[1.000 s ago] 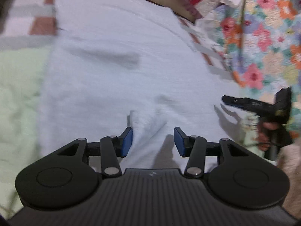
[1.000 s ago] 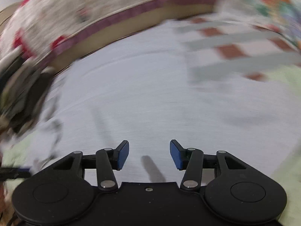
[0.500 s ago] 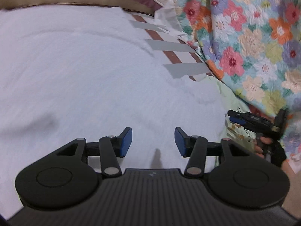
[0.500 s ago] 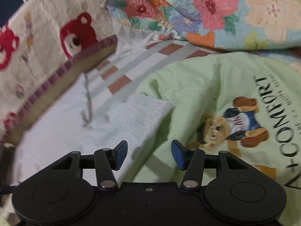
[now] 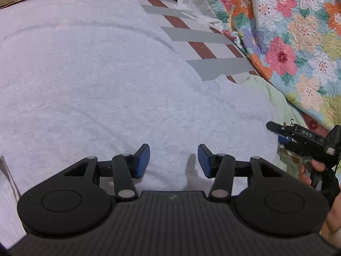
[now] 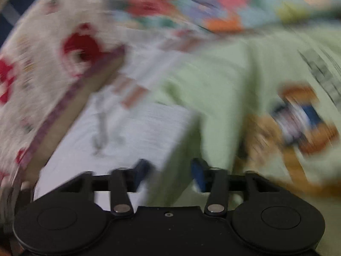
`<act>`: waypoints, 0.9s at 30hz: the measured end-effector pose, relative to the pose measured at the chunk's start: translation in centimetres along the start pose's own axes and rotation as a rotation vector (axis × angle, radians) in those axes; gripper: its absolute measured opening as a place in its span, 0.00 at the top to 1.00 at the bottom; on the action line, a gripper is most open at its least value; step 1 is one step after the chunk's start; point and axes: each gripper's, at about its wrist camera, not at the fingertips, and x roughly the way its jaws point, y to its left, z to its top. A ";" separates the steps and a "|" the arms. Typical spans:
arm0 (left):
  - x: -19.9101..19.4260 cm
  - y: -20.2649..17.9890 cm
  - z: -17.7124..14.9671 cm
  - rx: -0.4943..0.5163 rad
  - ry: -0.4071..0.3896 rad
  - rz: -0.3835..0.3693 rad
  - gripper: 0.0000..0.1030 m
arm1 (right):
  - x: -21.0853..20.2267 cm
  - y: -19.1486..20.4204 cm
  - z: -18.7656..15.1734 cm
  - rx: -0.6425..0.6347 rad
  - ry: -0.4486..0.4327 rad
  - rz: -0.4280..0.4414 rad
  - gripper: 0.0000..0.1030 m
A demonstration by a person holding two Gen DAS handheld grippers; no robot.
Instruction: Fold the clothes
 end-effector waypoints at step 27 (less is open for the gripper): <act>2.3 -3.9 -1.9 0.043 0.080 -0.171 0.54 | -1.8 8.6 -0.9 -0.537 -0.028 -0.062 0.82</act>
